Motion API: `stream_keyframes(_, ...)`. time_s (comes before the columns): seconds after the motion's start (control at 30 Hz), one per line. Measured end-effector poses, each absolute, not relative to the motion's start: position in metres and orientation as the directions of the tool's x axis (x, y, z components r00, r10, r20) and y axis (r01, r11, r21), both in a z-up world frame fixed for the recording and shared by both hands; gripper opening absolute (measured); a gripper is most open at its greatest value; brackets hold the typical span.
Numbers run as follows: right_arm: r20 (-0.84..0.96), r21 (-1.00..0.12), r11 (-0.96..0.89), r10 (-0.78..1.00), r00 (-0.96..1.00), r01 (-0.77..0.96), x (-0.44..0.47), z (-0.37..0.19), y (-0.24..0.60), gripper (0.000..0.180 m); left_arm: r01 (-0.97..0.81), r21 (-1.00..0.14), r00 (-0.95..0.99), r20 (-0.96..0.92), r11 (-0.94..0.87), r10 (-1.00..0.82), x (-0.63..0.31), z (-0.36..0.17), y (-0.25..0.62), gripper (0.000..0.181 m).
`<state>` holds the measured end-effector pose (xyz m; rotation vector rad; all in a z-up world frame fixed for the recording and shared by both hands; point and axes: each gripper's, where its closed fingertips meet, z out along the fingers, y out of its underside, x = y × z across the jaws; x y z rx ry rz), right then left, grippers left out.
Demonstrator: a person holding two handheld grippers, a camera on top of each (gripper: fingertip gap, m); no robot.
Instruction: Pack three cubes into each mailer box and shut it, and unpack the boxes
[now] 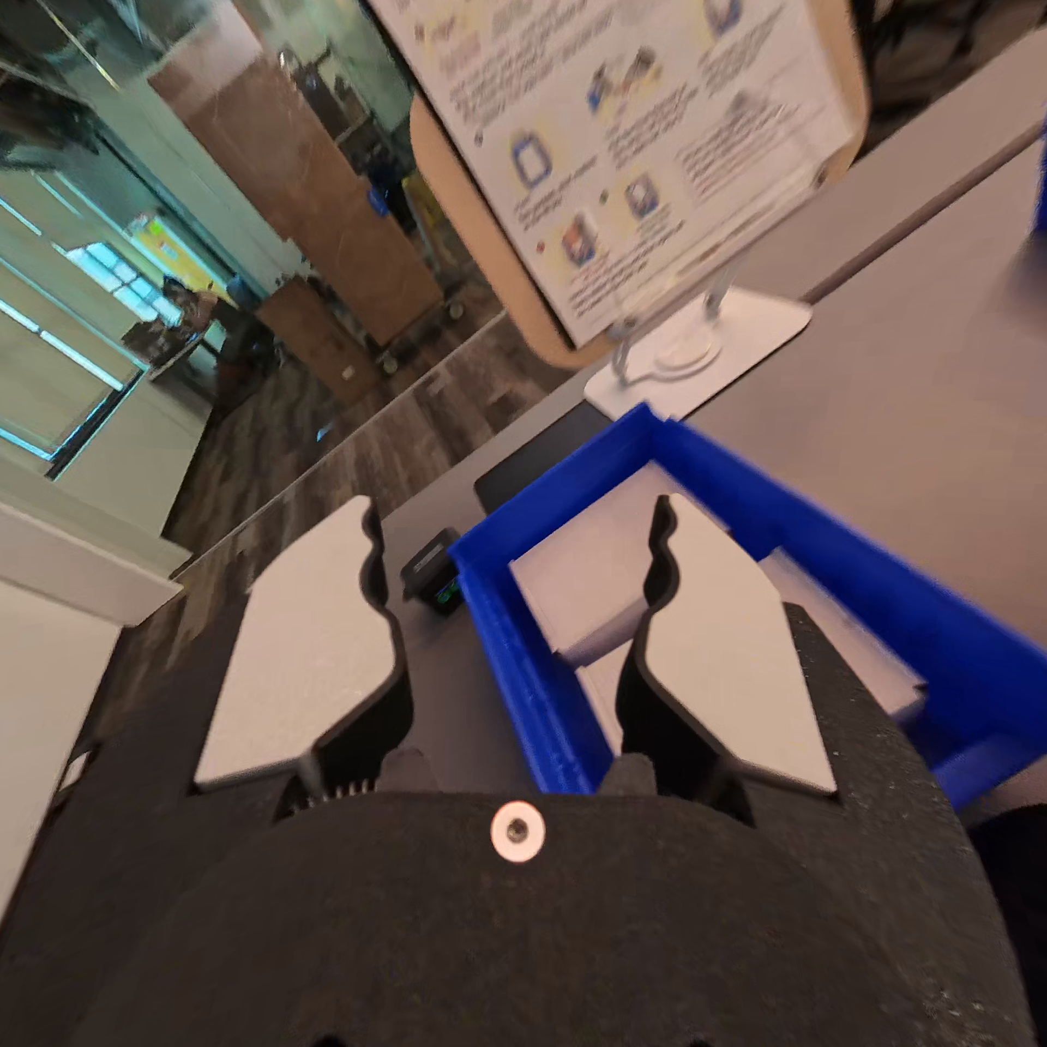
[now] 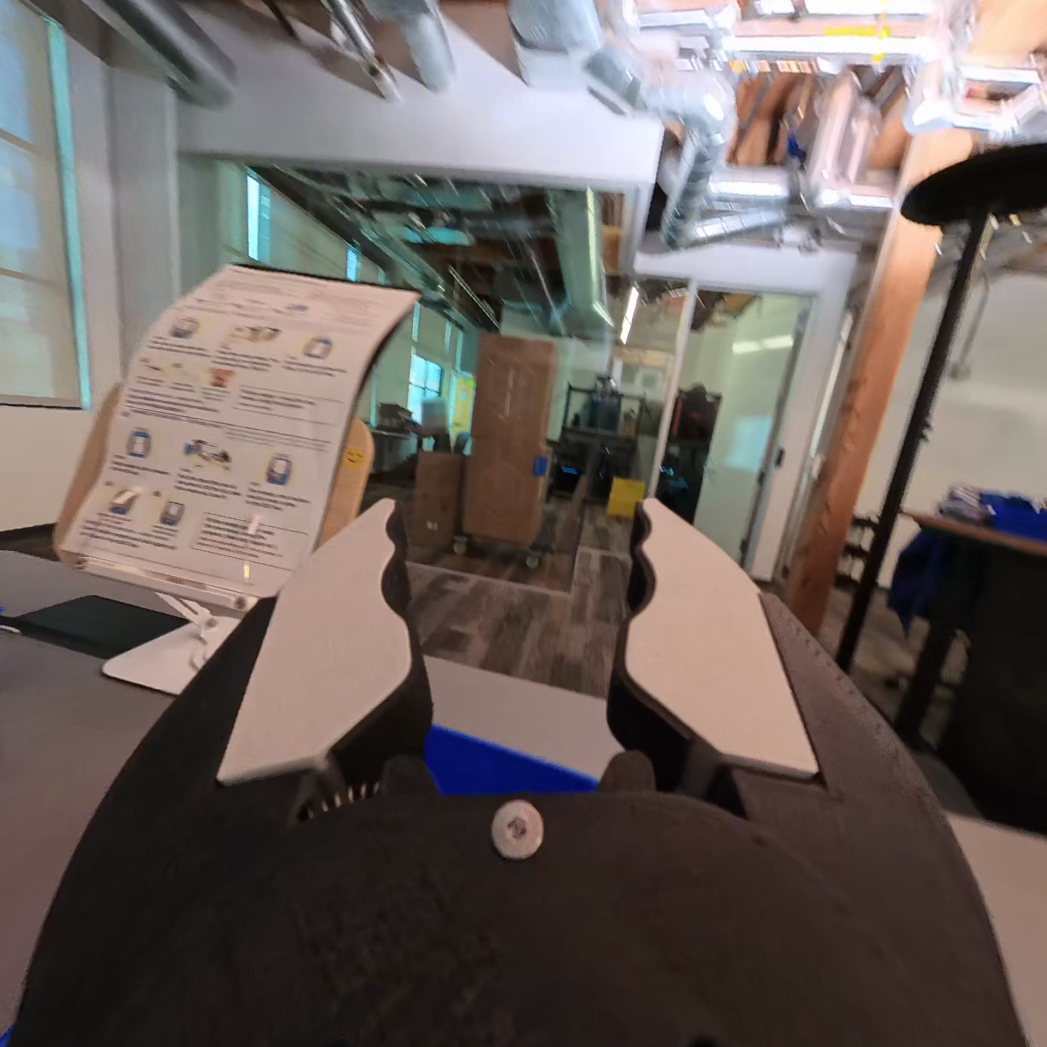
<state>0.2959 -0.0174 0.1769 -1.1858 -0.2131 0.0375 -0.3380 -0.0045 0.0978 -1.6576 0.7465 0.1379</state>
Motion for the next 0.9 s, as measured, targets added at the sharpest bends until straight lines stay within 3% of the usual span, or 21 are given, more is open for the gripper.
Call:
stream_keyframes(0.1, 0.226, -0.918, 0.375, 0.235, 0.945, 0.127, 0.257, 0.180, -0.011, 0.076, -0.476, -0.876, 0.787, -0.462, 0.073, -0.408, -0.320, 0.111, -0.020, 0.086)
stream_keyframes(0.17, 0.179, -0.934, 0.357, 0.376, 0.909, 0.036, 0.224, 0.185, -0.006, 0.076, -0.462, -0.881, 0.761, -0.454, 0.103, -0.463, -0.308, 0.106, -0.025, 0.089)
stream_keyframes(0.27, 0.164, -0.931, 0.364, 0.499, 0.851, -0.034, 0.181, 0.186, -0.003, 0.075, -0.522, -0.851, 0.681, -0.377, -0.054, -0.628, -0.288, 0.060, -0.024, 0.096)
stream_keyframes(0.33, 0.215, -0.922, 0.388, 0.527, 0.822, -0.007, 0.161, 0.180, 0.001, 0.070, -0.558, -0.803, 0.563, -0.181, -0.209, -0.807, -0.268, 0.020, -0.040, 0.093)
stream_keyframes(0.4, 0.246, -0.941, 0.334, 0.562, 0.790, 0.056, 0.147, 0.164, 0.010, 0.071, -0.608, -0.759, 0.497, -0.132, -0.235, -0.858, -0.261, -0.003, -0.041, 0.098)
stream_keyframes(0.5, 0.297, -0.945, 0.285, 0.543, 0.785, 0.160, 0.146, 0.145, 0.019, 0.072, -0.797, -0.560, 0.379, -0.174, -0.225, -0.909, -0.272, -0.045, -0.040, 0.110)
stream_keyframes(0.6, 0.303, -0.946, 0.268, 0.533, 0.790, 0.182, 0.150, 0.140, 0.021, 0.072, -0.912, -0.342, 0.284, -0.130, -0.226, -0.950, -0.286, -0.073, -0.044, 0.109)
stream_keyframes(0.9, 0.290, -0.951, 0.254, 0.519, 0.804, 0.179, 0.163, 0.139, 0.018, 0.071, -0.991, -0.038, 0.130, -0.096, -0.127, -0.987, -0.297, -0.102, -0.032, 0.122)
